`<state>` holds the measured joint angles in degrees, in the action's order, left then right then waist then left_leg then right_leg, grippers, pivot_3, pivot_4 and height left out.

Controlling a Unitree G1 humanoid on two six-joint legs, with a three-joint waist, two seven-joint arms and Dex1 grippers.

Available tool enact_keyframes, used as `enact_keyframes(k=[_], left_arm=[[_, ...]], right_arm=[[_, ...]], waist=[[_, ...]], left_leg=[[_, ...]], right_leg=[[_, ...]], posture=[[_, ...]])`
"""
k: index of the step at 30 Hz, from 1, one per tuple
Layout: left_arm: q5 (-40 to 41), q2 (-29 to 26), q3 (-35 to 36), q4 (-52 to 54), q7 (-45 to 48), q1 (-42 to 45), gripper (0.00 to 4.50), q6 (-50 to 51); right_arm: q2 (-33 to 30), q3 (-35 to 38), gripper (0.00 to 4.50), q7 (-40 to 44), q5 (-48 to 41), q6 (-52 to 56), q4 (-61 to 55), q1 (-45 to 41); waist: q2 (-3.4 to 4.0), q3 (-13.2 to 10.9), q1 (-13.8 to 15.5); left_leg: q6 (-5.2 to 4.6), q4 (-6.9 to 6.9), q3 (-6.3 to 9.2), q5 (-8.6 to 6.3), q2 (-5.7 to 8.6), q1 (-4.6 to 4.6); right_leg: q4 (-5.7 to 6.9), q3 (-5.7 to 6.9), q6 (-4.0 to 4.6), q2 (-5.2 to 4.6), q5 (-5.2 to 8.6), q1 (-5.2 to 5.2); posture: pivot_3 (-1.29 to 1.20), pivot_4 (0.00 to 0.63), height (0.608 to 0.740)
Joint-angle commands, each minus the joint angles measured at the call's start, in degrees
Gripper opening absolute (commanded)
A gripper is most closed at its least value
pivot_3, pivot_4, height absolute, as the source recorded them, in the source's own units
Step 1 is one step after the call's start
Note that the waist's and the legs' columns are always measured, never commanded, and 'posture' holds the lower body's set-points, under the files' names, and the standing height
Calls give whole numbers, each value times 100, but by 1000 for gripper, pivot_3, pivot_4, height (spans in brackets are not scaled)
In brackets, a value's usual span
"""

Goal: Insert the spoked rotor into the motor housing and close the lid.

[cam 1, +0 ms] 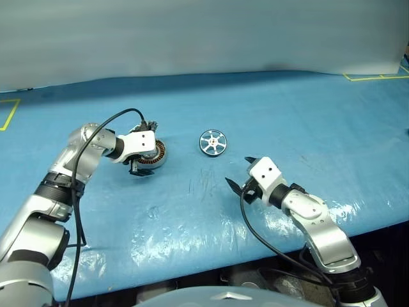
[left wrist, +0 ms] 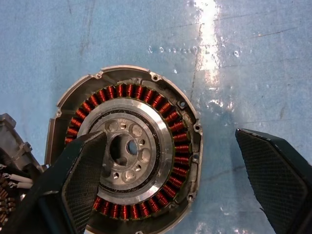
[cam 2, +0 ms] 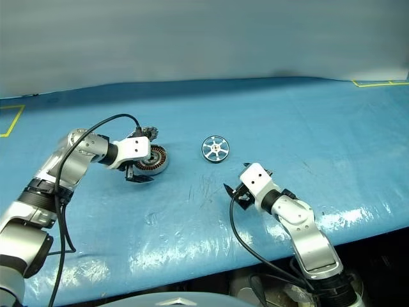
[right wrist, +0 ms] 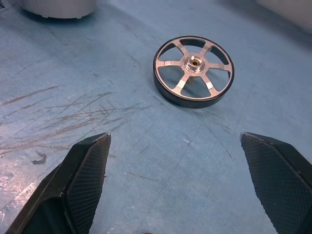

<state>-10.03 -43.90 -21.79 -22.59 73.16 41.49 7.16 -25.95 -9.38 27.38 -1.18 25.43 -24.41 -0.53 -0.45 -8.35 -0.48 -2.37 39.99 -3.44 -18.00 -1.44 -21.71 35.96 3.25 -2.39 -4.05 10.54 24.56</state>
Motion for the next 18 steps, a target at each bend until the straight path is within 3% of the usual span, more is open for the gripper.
enact_keyframes(k=[1,10,18], left_arm=[[23,-59,51,-447,258,333,4500,-465],[-55,-7,46,-1175,507,599,4500,-1345],[-440,126,-78,-1456,252,662,4500,-1394]], right_arm=[[73,-15,4474,-73,43,-152,-105,44],[91,44,4474,-135,109,-157,-167,183],[92,67,4474,-187,112,-161,-181,231]], waist=[[0,0,1],[-1,0,-2],[-1,0,-1]], left_leg=[[0,0,-1,0,0,0],[-6,2,-7,-4,0,-1],[-8,6,-7,-4,0,-1]], right_leg=[[0,0,0,0,0,0],[-3,-6,-3,0,-2,2],[0,-7,-5,0,-4,1]], posture=[[0,150,740],[0,150,740],[0,150,740]])
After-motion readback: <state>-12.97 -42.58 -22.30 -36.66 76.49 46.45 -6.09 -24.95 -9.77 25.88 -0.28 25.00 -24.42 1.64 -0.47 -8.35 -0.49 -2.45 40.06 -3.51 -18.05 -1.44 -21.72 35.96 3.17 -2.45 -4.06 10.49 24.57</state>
